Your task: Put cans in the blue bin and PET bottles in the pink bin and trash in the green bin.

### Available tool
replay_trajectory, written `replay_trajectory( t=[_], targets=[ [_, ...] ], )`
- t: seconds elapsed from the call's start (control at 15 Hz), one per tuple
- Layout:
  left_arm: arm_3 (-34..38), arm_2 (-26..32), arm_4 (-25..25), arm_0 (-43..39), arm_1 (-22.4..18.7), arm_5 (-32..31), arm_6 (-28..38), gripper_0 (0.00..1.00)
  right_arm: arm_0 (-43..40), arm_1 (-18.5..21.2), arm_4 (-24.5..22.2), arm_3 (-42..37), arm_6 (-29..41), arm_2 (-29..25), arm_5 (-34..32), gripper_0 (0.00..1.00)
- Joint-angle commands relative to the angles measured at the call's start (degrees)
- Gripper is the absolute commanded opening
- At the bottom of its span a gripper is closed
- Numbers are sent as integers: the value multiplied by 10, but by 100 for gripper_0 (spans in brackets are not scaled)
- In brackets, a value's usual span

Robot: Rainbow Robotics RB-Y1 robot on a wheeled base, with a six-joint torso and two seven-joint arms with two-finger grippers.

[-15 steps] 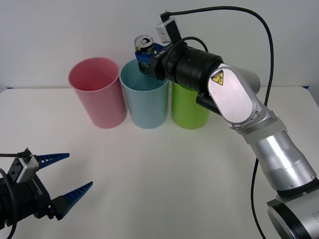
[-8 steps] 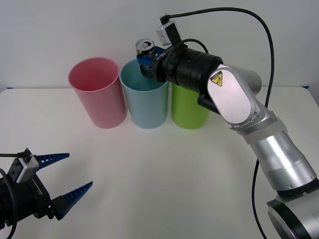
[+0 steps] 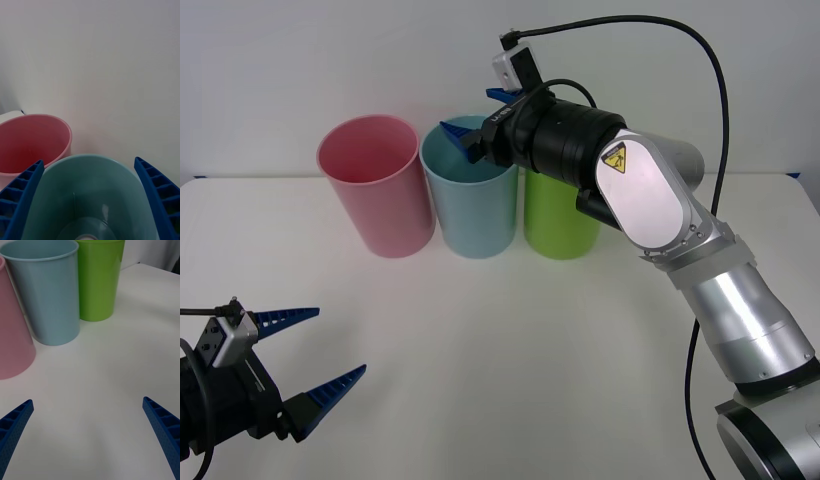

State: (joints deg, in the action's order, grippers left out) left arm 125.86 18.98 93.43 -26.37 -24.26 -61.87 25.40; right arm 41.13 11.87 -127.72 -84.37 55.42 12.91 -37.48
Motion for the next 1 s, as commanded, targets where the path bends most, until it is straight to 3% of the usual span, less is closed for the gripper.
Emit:
replay_trajectory(
  t=[0.07,0.33,0.47,0.67,1.0],
  targets=[
    [0,0,0,0,0,0,0,100,0,0,2,0,-1,0,2,90],
    [0,0,0,0,0,0,0,100,0,0,6,0,-1,0,3,90],
    [0,0,0,0,0,0,0,100,-1,3,35,-9,-7,-3,3,90],
    [0,0,0,0,0,0,0,100,-9,38,109,-55,-15,-3,-2,90],
    [0,0,0,0,0,0,0,100,-93,109,205,-177,-31,-5,-20,91]
  ],
)
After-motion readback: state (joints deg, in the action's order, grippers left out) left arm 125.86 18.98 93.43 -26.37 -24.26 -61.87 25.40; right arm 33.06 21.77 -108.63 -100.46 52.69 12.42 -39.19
